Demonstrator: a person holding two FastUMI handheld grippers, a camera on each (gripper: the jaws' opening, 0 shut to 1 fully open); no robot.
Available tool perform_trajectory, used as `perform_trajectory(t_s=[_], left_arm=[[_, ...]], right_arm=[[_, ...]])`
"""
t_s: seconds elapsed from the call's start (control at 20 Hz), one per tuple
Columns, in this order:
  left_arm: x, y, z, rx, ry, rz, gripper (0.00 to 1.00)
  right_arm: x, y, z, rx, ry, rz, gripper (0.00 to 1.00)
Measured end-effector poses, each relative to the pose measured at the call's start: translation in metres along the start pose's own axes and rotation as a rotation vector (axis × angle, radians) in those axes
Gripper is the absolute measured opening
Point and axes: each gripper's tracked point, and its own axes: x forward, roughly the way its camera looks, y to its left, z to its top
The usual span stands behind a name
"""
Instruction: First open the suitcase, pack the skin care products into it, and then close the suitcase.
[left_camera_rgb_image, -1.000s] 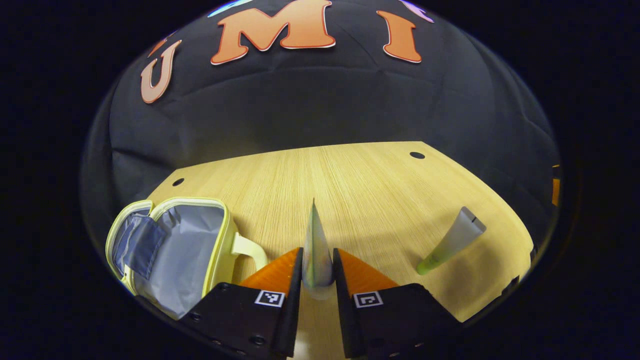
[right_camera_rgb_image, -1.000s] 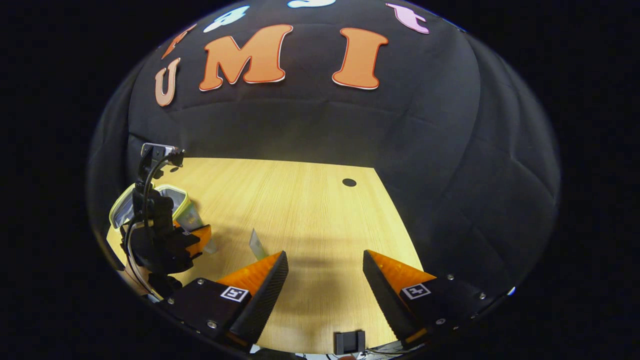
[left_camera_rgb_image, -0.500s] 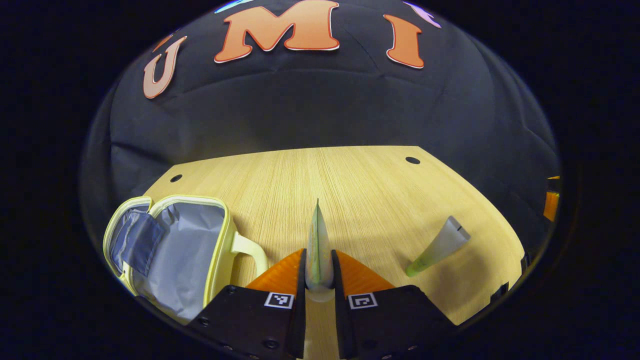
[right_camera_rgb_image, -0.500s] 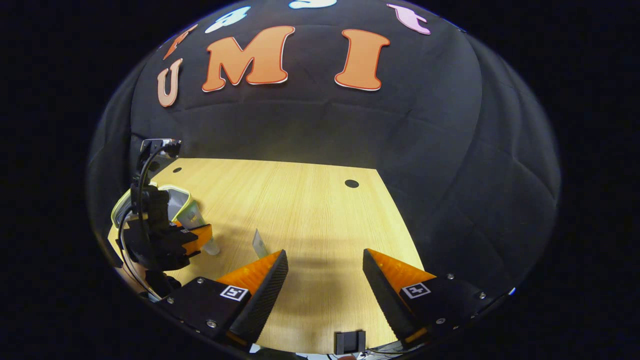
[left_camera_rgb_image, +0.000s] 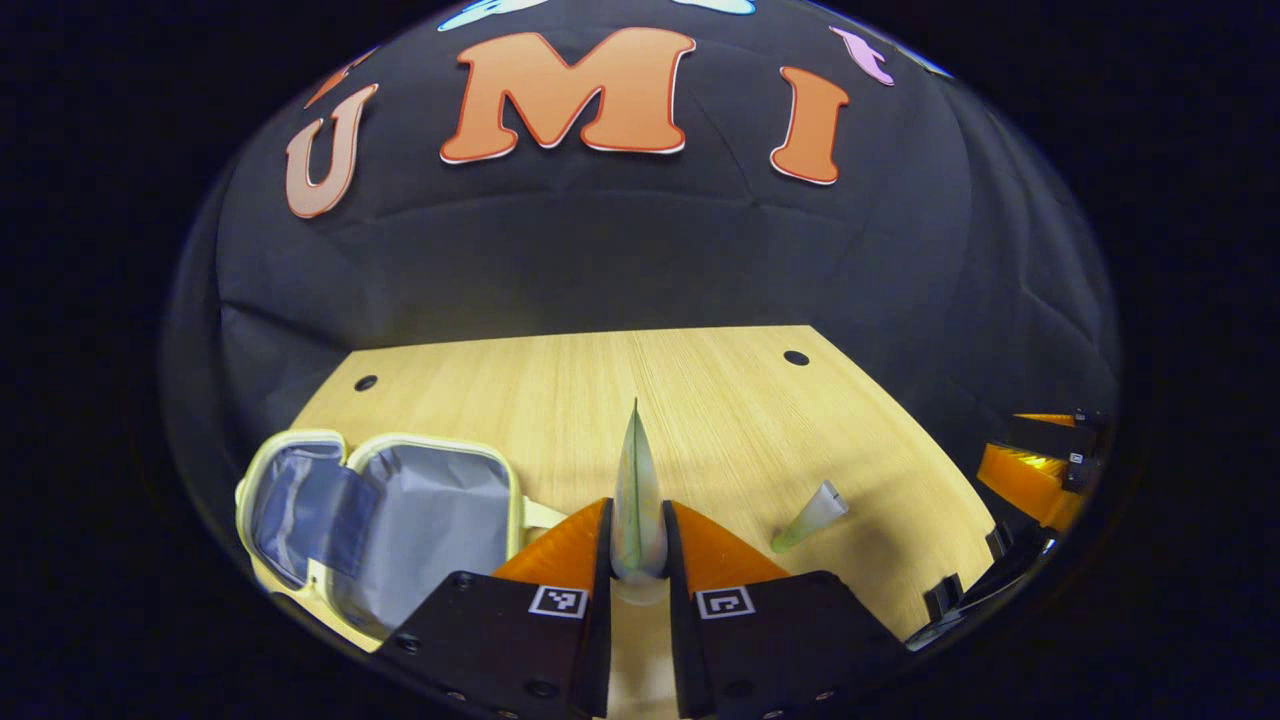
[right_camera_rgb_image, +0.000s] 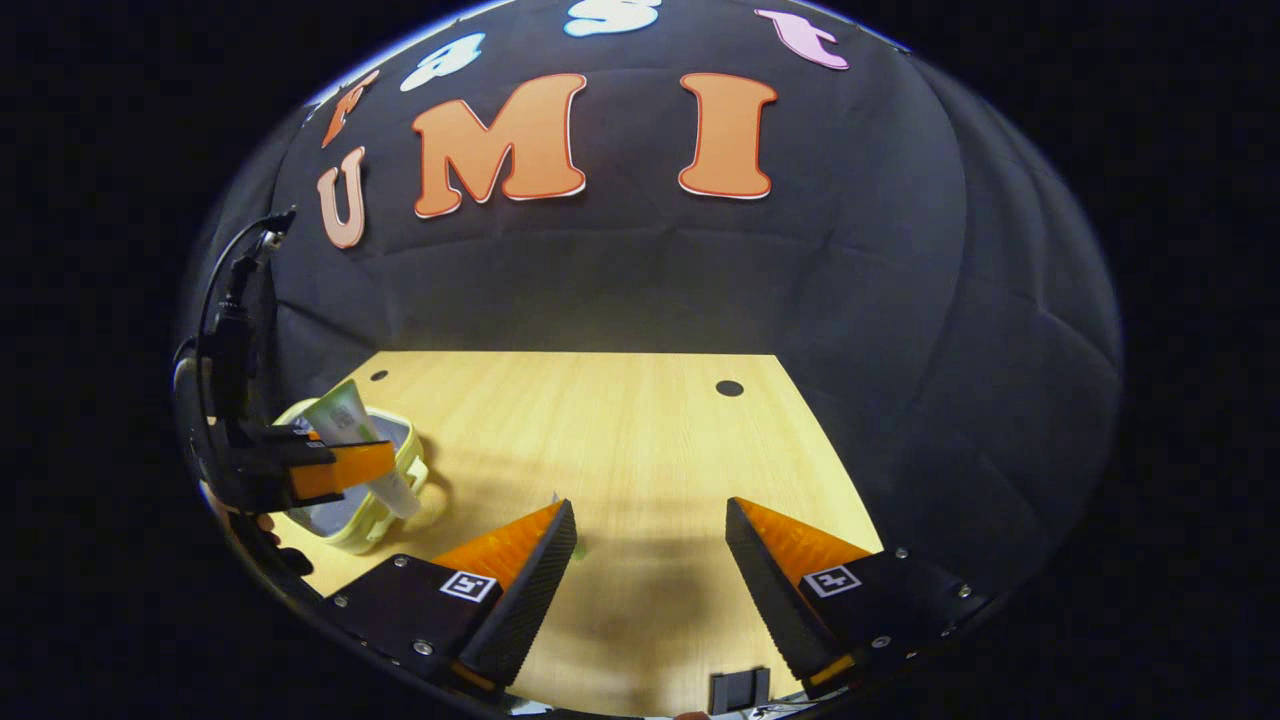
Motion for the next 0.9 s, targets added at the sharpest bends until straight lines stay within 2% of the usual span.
perform_trajectory(t_s=[0.2, 0.4, 0.55, 0.75, 0.9], left_arm=[[-0.032, 0.048, 0.015, -0.028, 0.036, 0.005, 0.25], [-0.049, 0.127, 0.011, 0.010, 0.110, 0.072, 0.25], [-0.040, 0.174, -0.017, 0.015, 0.247, 0.084, 0.25], [-0.021, 0.209, -0.075, -0.033, 0.472, 0.036, 0.25], [-0.003, 0.237, -0.111, 0.027, 0.605, 0.042, 0.25]], right_arm=[[0.006, 0.013, 0.005, 0.019, -0.023, 0.012, 0.96], [0.013, 0.024, 0.009, 0.058, -0.027, -0.006, 0.96], [0.017, 0.029, 0.007, 0.075, -0.026, -0.034, 0.96], [0.024, 0.038, 0.000, 0.122, 0.004, -0.072, 0.96], [0.027, 0.042, -0.006, 0.127, 0.021, -0.109, 0.96]])
